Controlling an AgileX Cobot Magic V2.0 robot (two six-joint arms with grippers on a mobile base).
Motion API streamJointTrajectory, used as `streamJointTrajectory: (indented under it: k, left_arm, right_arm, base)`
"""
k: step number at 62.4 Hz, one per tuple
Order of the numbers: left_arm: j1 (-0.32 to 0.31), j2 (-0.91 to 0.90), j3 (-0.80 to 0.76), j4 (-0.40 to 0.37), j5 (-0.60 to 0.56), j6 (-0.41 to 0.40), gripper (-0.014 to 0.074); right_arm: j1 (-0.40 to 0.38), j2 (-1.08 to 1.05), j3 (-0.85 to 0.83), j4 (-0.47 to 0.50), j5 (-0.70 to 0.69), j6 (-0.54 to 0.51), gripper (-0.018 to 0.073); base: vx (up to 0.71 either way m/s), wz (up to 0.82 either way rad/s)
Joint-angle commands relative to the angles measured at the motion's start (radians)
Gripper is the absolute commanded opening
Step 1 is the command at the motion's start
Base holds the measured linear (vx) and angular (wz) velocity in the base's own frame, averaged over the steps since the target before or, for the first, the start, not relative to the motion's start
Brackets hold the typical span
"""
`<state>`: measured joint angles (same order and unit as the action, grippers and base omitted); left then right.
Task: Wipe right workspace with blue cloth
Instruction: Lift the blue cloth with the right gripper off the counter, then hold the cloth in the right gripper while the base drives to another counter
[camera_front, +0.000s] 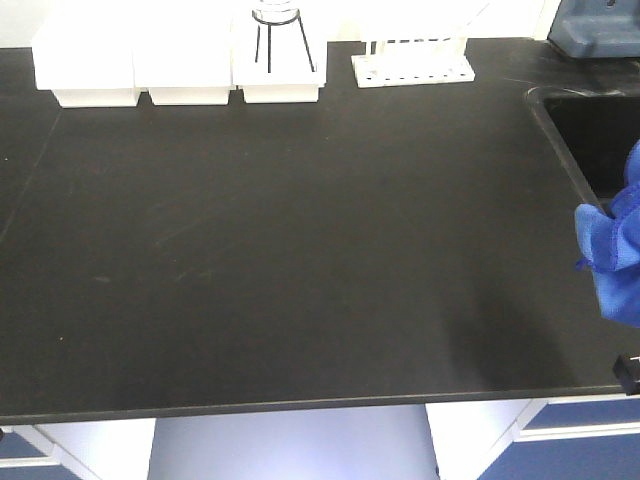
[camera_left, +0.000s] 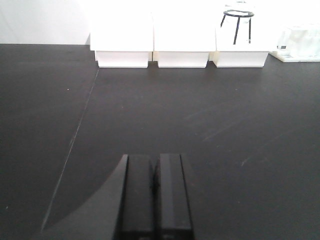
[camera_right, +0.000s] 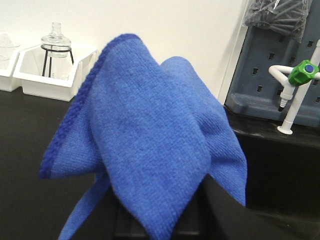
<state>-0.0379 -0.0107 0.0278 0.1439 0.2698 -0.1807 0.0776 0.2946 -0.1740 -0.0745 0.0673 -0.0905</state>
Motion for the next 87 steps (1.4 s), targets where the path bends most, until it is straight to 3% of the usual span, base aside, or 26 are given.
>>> streamJointTrajectory:
  k: [1,46,87]
  left_arm:
    - [-0.004,-0.015,0.03,0.001,-0.086,-0.008,-0.0006]
    - [-0.004,-0.015,0.03,0.001,-0.086,-0.008,-0.0006]
    - [-0.004,-0.015,0.03,0.001,-0.086,-0.008,-0.0006]
  right_arm:
    - [-0.005,0.006,-0.028,0.0,-0.082,-0.006,-0.0004]
    - [-0.005,0.006,-0.028,0.0,-0.082,-0.006,-0.0004]
    - [-0.005,0.007,-0.028,0.0,-0.082,-0.006,-0.0005]
  base:
    - [-0.07,0.01]
    - [-0.21,0.01]
    - [-0.32,-0.36]
